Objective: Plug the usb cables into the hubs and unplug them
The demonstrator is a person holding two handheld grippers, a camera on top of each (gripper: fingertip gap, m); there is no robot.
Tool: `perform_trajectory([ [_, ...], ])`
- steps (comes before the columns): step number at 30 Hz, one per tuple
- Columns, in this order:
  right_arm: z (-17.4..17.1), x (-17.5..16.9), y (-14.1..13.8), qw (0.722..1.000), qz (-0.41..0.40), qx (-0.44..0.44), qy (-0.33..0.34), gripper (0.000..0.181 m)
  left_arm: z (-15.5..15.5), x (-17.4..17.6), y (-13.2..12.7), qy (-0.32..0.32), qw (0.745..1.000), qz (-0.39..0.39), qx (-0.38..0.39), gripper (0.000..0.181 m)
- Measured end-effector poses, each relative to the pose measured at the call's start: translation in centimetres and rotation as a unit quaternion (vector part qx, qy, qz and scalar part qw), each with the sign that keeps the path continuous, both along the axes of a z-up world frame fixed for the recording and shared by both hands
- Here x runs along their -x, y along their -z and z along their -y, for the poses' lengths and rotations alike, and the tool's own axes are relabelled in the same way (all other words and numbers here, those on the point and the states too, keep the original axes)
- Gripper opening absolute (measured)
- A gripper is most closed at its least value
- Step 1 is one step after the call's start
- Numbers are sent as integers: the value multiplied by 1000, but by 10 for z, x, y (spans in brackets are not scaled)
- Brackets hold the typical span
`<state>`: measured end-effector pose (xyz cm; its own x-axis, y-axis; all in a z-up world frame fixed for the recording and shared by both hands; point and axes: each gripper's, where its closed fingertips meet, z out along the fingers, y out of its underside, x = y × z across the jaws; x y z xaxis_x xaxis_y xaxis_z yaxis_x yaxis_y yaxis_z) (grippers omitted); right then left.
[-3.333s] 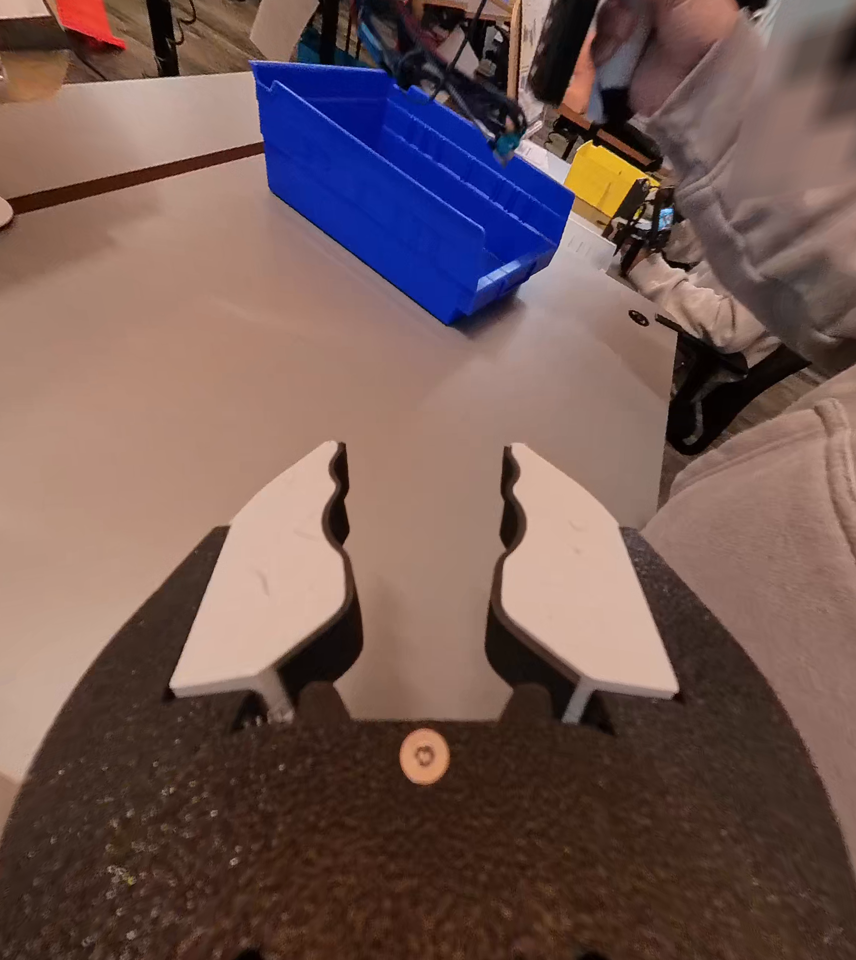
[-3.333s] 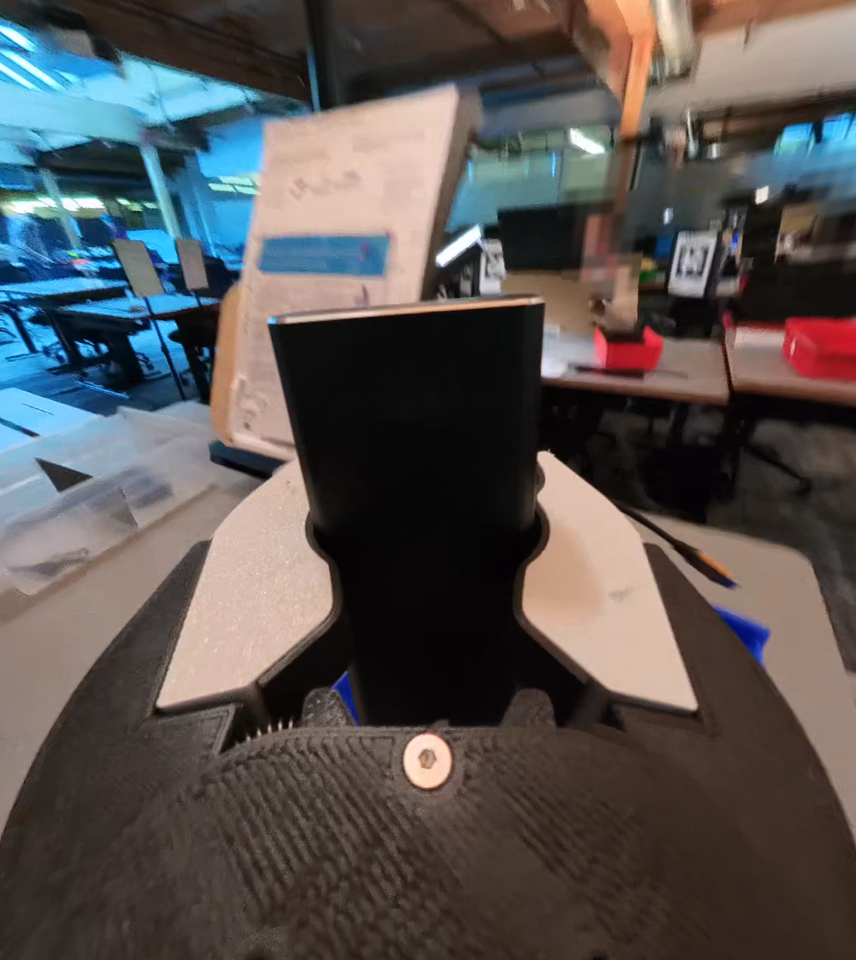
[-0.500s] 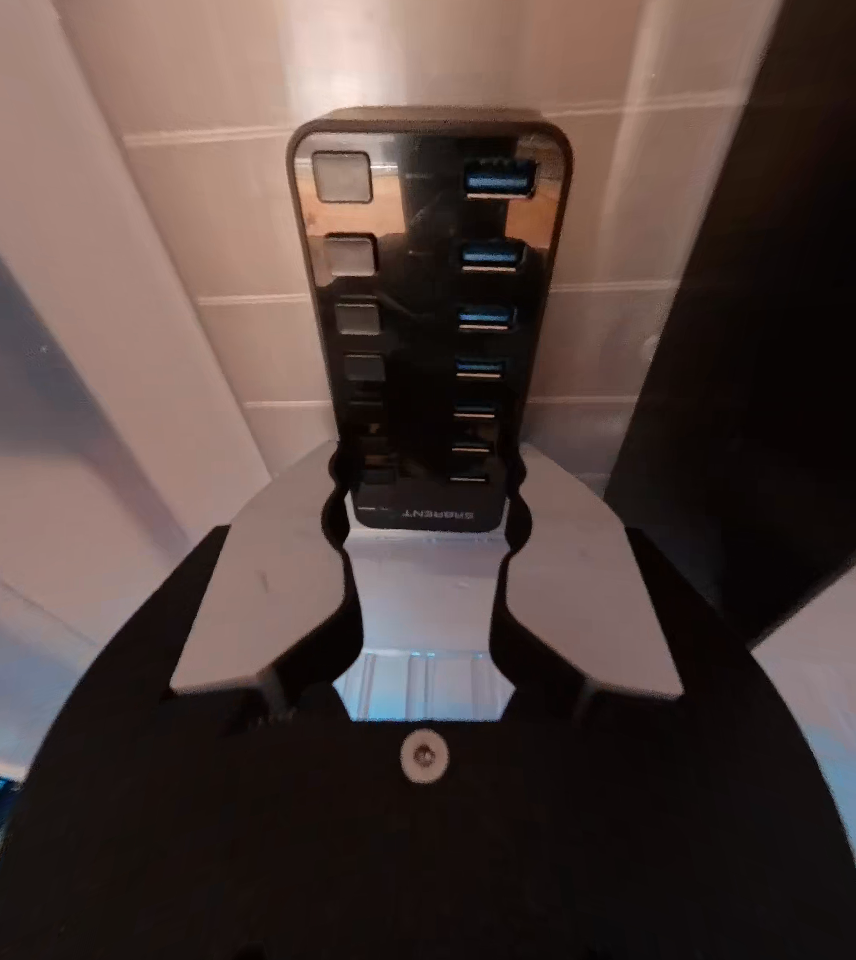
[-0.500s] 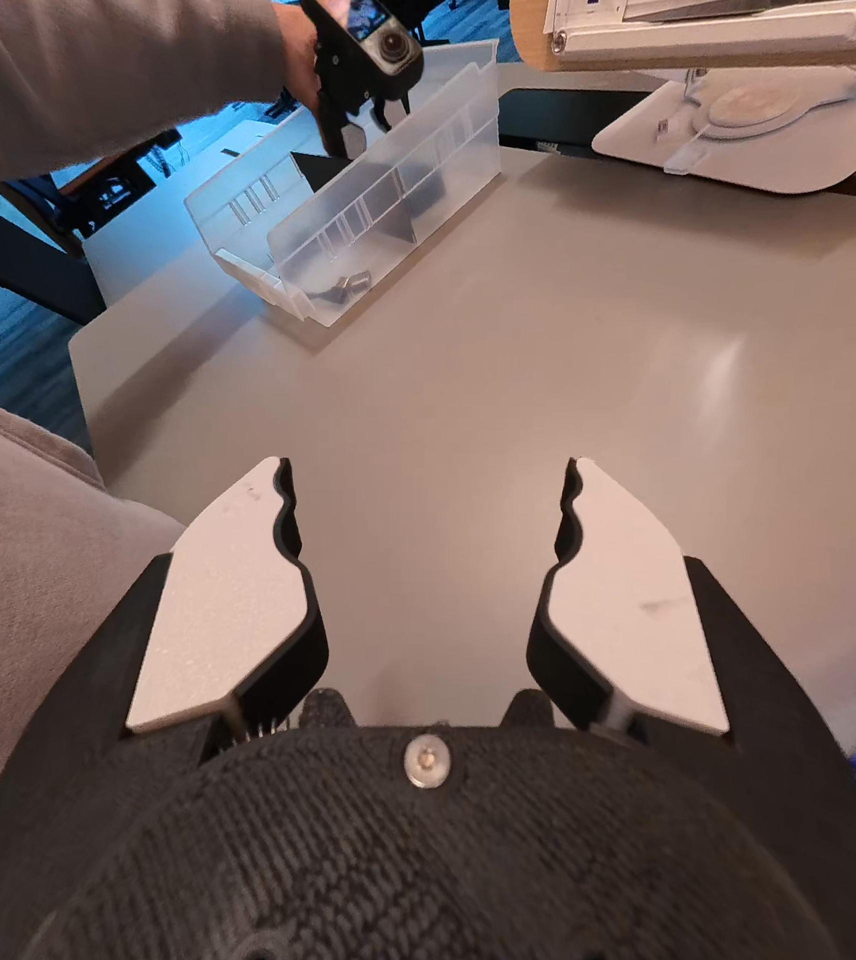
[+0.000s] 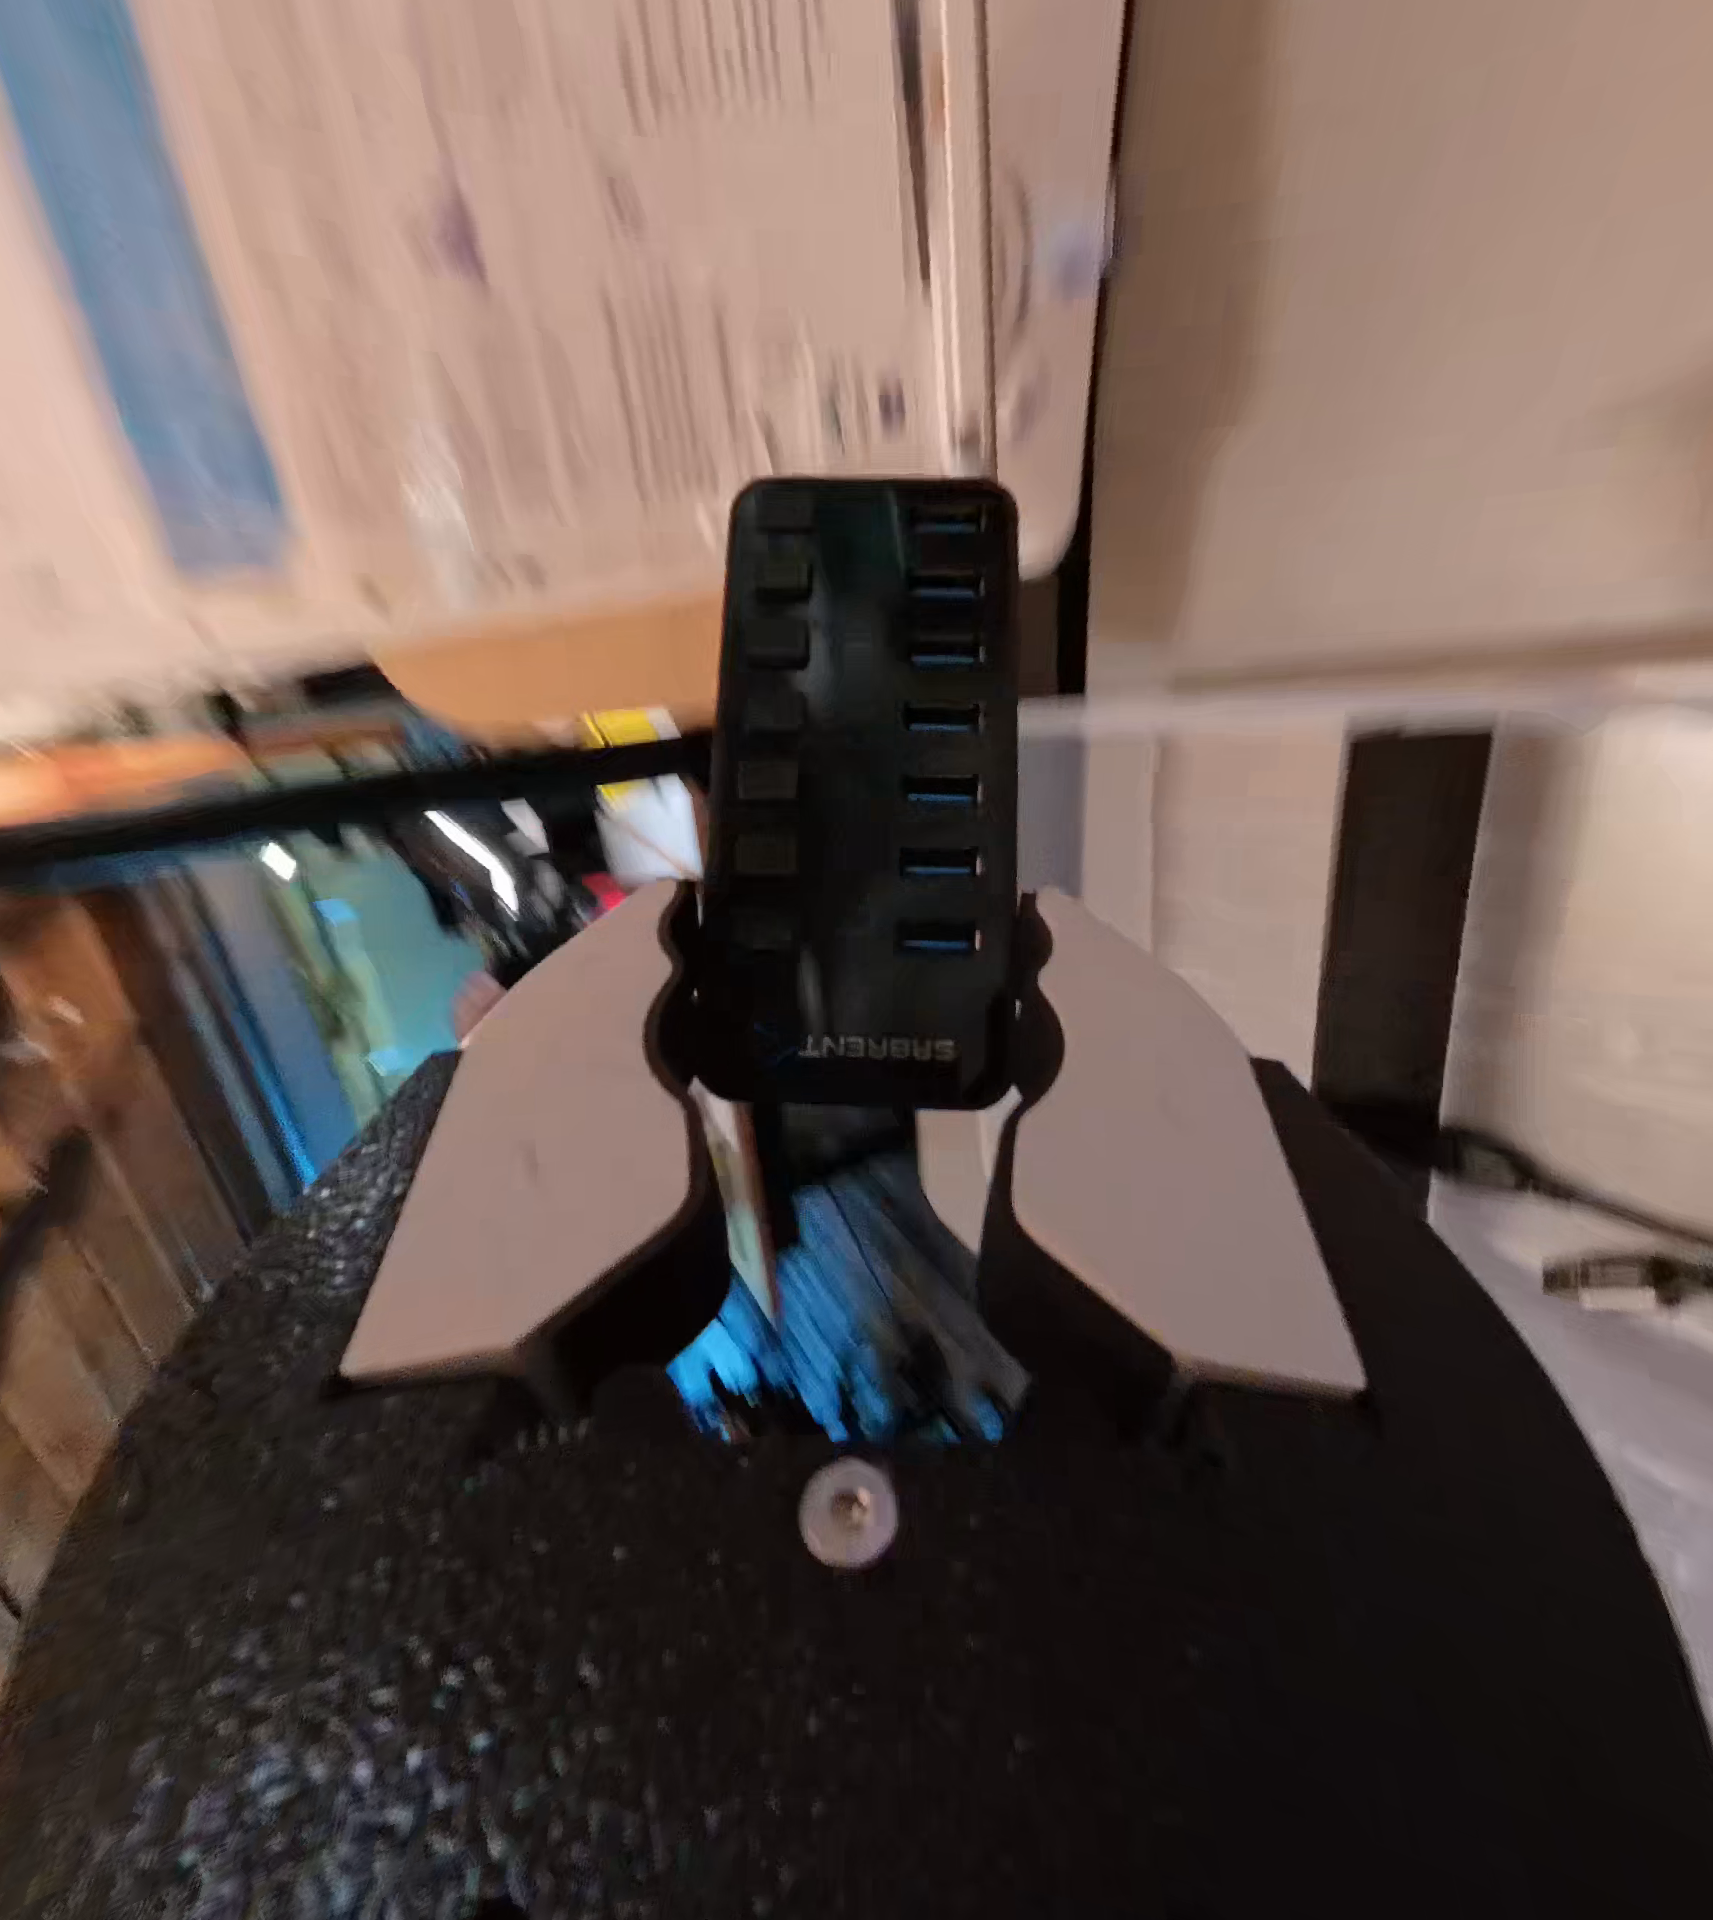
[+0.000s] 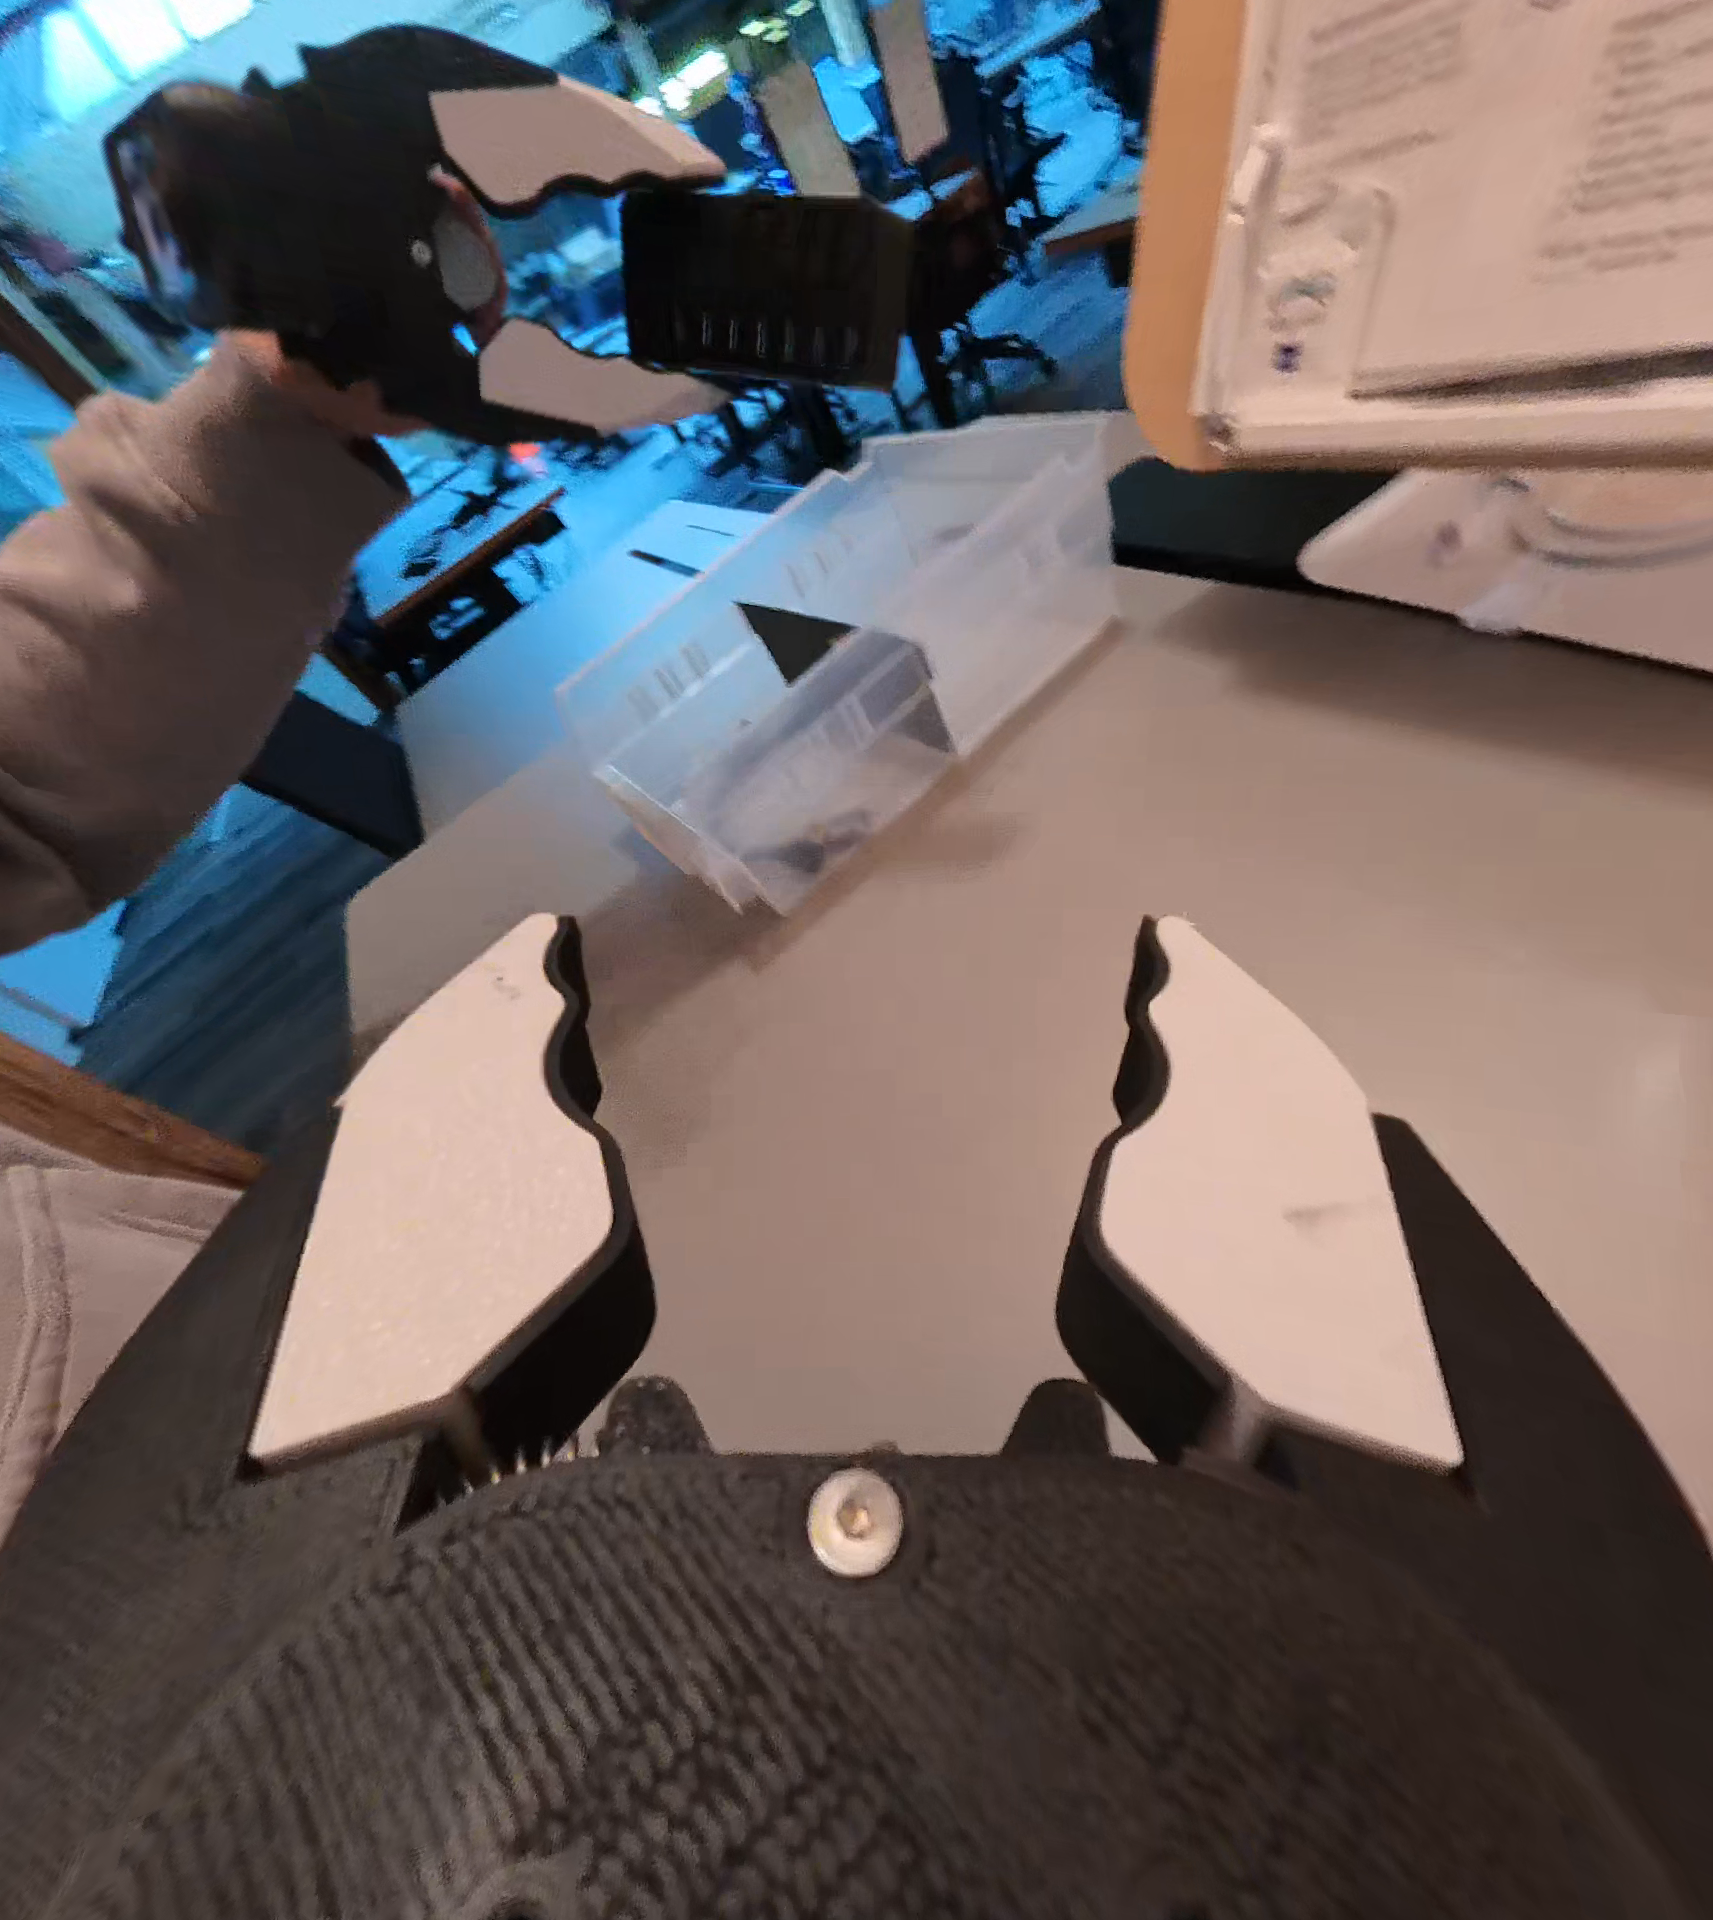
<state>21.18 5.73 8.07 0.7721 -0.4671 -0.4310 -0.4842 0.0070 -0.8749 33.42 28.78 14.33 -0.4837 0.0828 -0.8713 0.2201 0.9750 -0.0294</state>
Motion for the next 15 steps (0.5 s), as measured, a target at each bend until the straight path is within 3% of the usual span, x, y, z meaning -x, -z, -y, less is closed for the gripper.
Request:
perform_trajectory([
  [1, -9, 0, -6, 1000, 9, -9, -21, 101, 28, 20, -4, 49, 999, 10, 9, 57],
  [4, -32, 2, -16, 996, 17, -28, -85, 105, 102, 75, -1, 161, 986, 37, 33, 57],
  [7, -43, 10, -29, 990, 34, -53, -123, 88, 148, 112, 4, 232, 970, 70, 28, 57],
  [8, -45, 14, -34, 988, 36, -65, -134, 83, 159, 122, 5, 248, 966, 70, 32, 57],
  [11, -41, 30, -47, 979, 50, -105, -169, 32, 175, 135, 9, 268, 959, 72, 51, 57],
  [15, -34, 37, -37, 981, 72, -53, -170, 29, 182, 137, 19, 263, 958, 71, 88, 57],
])
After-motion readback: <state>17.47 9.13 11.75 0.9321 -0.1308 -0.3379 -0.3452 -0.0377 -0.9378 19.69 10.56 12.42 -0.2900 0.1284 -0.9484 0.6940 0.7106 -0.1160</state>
